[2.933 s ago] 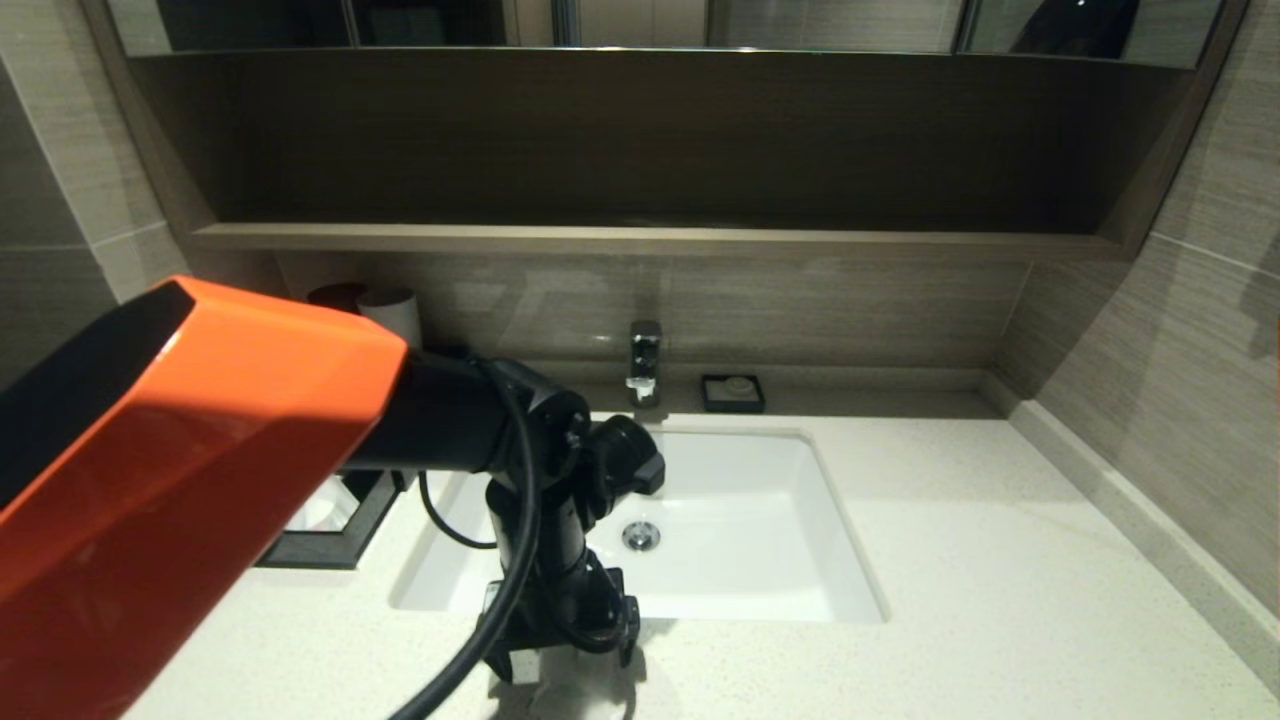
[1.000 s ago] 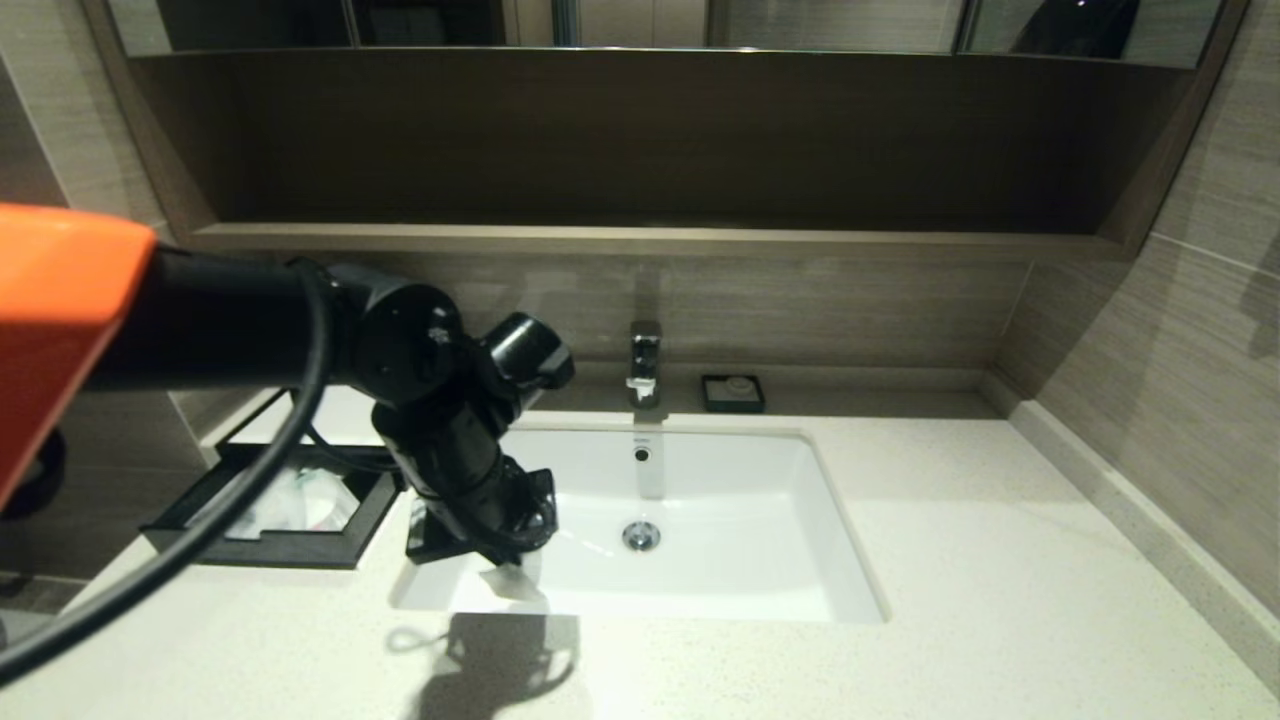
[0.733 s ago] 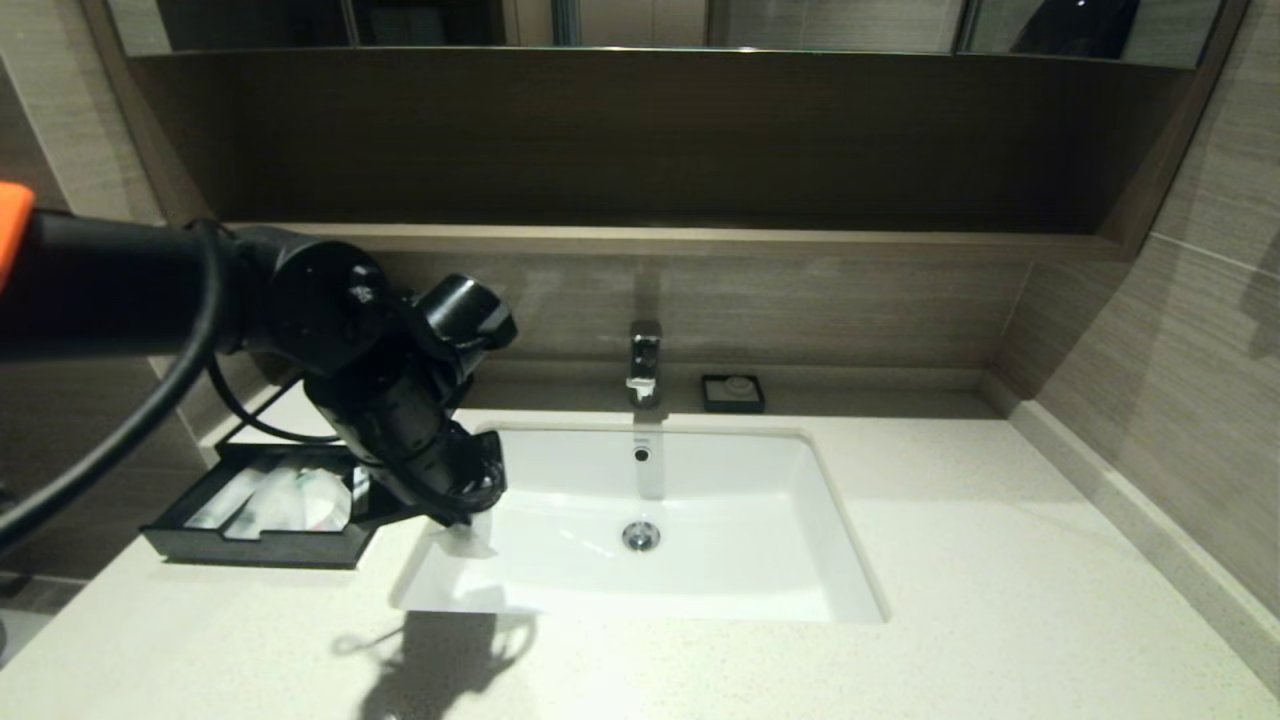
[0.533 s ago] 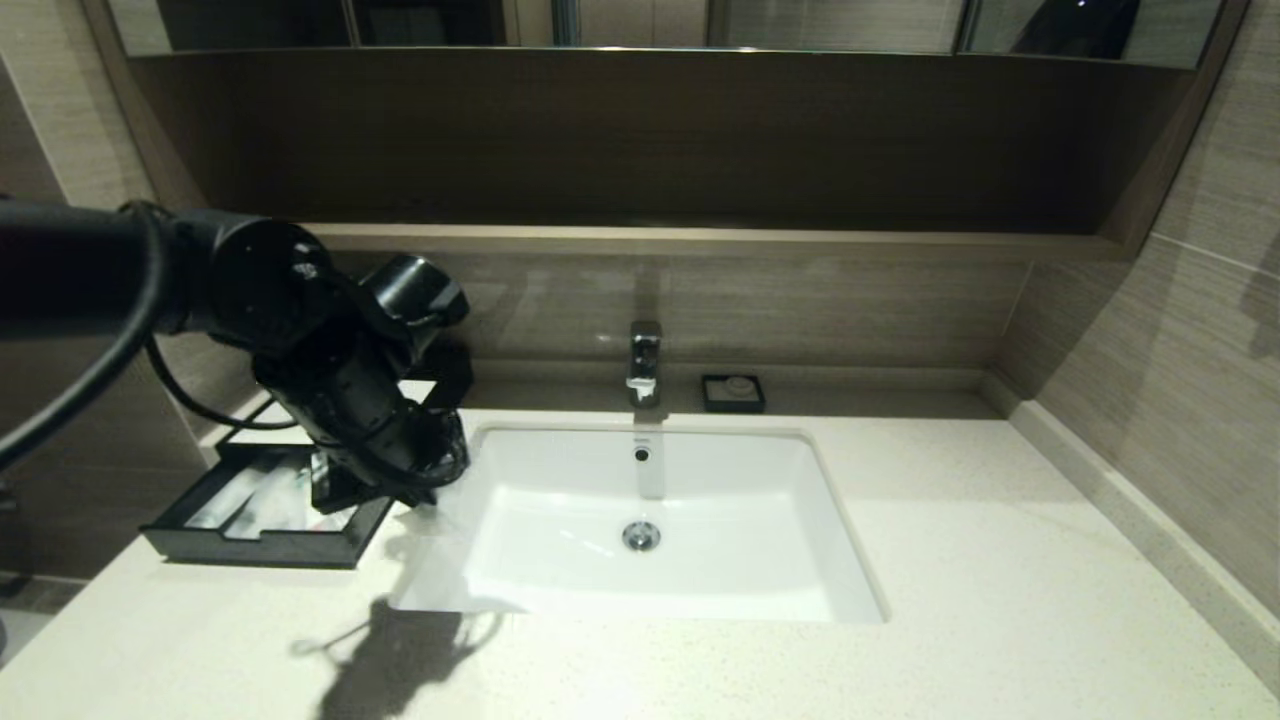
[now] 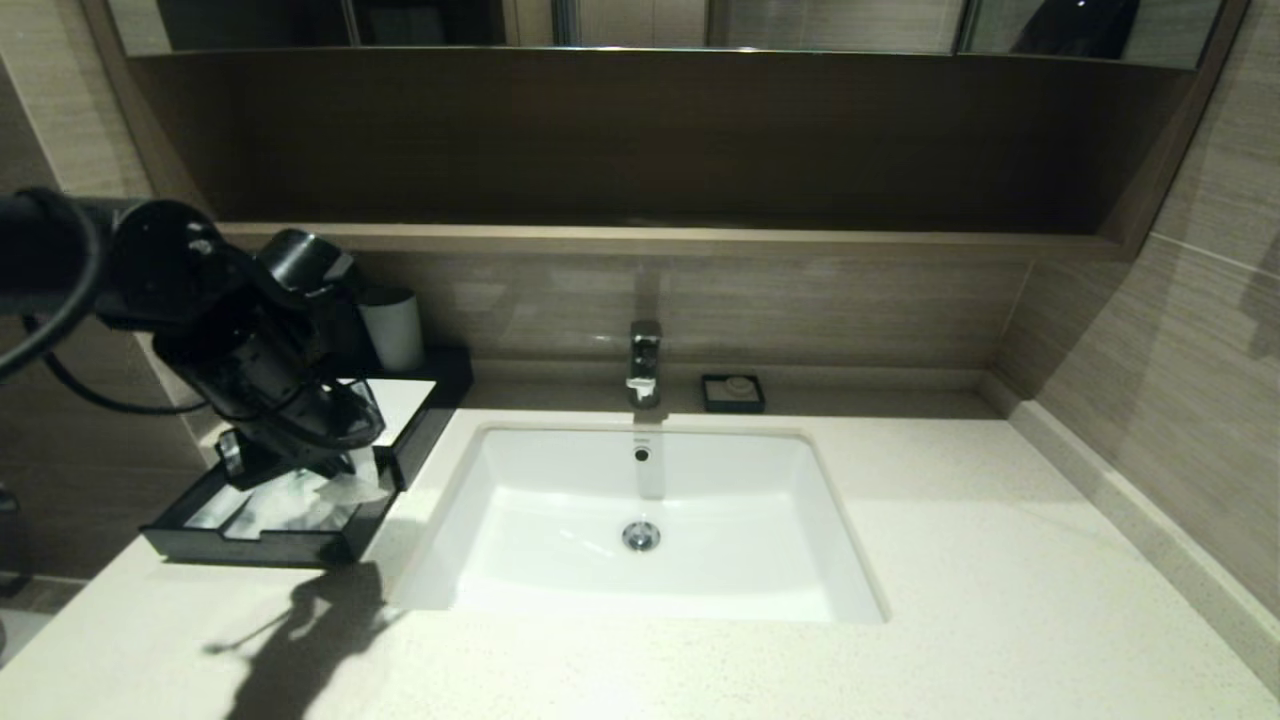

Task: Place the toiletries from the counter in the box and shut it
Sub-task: Place the bathroom toiletry into the drawer

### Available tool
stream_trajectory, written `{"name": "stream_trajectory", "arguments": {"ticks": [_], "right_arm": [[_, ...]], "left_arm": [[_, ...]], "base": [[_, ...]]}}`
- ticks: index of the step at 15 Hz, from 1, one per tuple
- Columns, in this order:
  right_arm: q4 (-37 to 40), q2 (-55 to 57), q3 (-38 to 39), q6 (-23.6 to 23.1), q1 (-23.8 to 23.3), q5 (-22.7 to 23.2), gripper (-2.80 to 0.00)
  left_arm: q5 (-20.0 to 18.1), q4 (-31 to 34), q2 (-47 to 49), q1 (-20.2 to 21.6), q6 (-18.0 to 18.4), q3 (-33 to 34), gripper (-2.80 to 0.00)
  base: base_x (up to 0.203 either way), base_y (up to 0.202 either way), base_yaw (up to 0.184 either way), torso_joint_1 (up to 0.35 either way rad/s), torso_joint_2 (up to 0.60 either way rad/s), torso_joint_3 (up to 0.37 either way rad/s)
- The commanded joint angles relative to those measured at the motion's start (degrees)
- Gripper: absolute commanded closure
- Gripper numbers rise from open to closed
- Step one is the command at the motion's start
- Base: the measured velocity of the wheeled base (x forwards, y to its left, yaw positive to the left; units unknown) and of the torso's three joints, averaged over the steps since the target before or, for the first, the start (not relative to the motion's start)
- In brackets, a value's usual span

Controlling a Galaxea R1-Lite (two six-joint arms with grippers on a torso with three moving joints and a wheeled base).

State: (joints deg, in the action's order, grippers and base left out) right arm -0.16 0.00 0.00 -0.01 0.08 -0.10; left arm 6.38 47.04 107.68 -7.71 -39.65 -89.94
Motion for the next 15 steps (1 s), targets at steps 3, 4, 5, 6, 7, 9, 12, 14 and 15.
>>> {"name": "stream_trajectory", "arguments": {"ticks": [3, 4, 5, 6, 7, 9, 12, 14, 15], "right_arm": [[-0.02, -0.02, 0.09, 0.01, 0.07, 0.01, 0.0], [-0.02, -0.03, 0.09, -0.08, 0.01, 0.01, 0.0], [-0.02, -0.09, 0.09, 0.01, 0.01, 0.01, 0.0], [-0.02, -0.09, 0.09, -0.07, 0.03, 0.01, 0.0], [-0.02, 0.0, 0.09, -0.01, 0.01, 0.01, 0.0], [-0.02, -0.09, 0.09, 0.01, 0.01, 0.01, 0.0], [-0.02, -0.09, 0.09, -0.04, 0.01, 0.01, 0.0], [-0.02, -0.09, 0.09, -0.03, 0.01, 0.01, 0.0], [-0.02, -0.09, 0.09, -0.08, 0.01, 0.01, 0.0]], "left_arm": [[0.12, -2.29, 2.06, 3.53, 0.63, 0.03, 0.0], [0.12, -2.88, 2.35, 3.83, 0.63, 0.03, 0.0], [0.12, -3.37, 2.85, 4.33, 0.63, 0.03, 0.0], [0.12, -4.37, 3.33, 4.96, 0.63, 0.03, 0.0], [0.15, -5.34, 3.7, 5.19, 0.52, 0.11, 0.0], [0.12, -6.59, 4.03, 5.42, 0.29, 0.04, 0.0], [0.12, -8.33, 5.18, 5.42, 0.39, 0.03, 0.0], [0.12, -8.66, 6.02, 5.51, 0.29, 0.03, 0.0], [0.12, -9.48, 6.39, 5.95, 0.28, 0.03, 0.0]], "base": [[0.0, 0.0, 0.0, 0.0, 0.0, 0.0], [0.0, 0.0, 0.0, 0.0, 0.0, 0.0], [0.0, 0.0, 0.0, 0.0, 0.0, 0.0], [0.0, 0.0, 0.0, 0.0, 0.0, 0.0], [0.0, 0.0, 0.0, 0.0, 0.0, 0.0], [0.0, 0.0, 0.0, 0.0, 0.0, 0.0], [0.0, 0.0, 0.0, 0.0, 0.0, 0.0], [0.0, 0.0, 0.0, 0.0, 0.0, 0.0], [0.0, 0.0, 0.0, 0.0, 0.0, 0.0]]}}
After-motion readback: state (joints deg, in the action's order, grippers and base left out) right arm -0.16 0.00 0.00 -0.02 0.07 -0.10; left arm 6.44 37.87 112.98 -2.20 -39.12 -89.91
